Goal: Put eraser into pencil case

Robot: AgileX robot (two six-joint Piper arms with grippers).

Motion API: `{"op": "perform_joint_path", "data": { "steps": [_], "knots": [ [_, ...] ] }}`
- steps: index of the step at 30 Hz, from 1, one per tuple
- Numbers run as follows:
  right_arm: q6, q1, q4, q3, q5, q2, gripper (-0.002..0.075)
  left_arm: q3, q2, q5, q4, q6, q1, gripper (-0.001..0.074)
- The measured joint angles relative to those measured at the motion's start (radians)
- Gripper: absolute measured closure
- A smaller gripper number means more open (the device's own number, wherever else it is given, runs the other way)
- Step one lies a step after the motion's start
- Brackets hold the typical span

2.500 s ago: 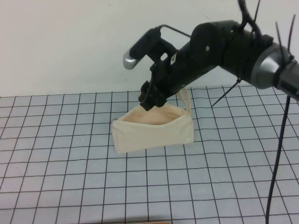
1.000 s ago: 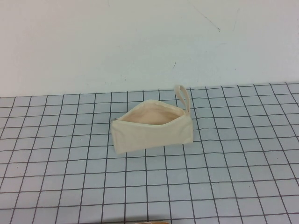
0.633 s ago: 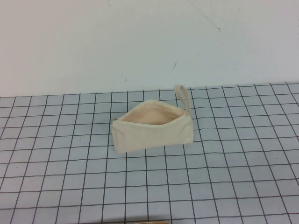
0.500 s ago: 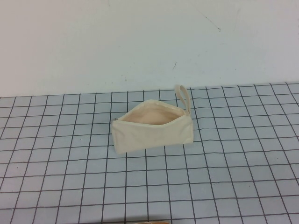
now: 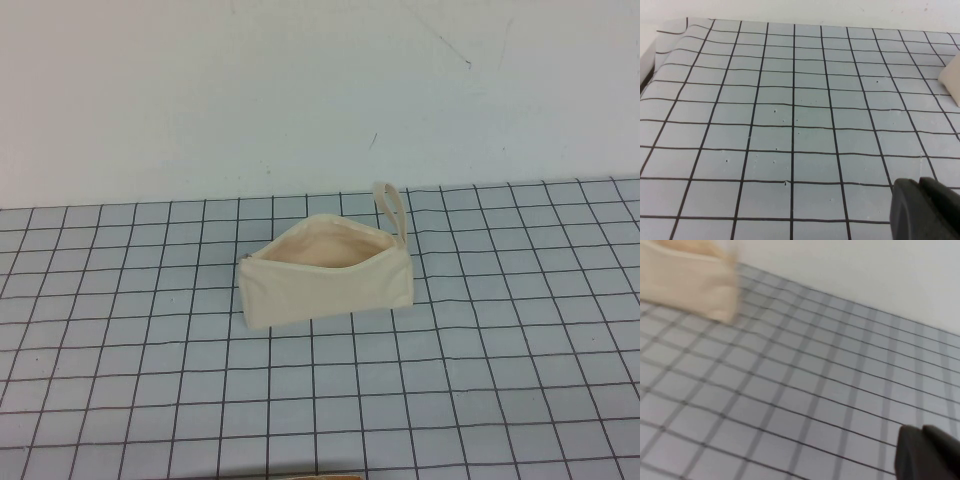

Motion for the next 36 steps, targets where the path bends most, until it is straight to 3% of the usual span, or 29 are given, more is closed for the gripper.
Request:
{"op": "perform_joint_path", "data": {
  "steps": [5, 10, 24, 36],
  "knots": [
    [0.004, -0.242, 0.004, 0.114, -0.011, -0.155, 0.0727, 0.0, 0.0, 0.0, 0.0, 0.0, 0.0, 0.0736],
    [0.004, -0.37, 0.004, 0.213, -0.022, -0.186, 0.0727, 0.0, 0.0, 0.0, 0.0, 0.0, 0.0, 0.0736],
    [0.004, -0.38, 0.009, 0.237, -0.016, -0.187, 0.0727, 0.0, 0.0, 0.0, -0.001, 0.0, 0.0, 0.0736],
    [0.121, -0.342, 0.011, 0.237, -0.018, -0.188, 0.0727, 0.0, 0.0, 0.0, -0.001, 0.0, 0.0, 0.0736]
  ]
}}
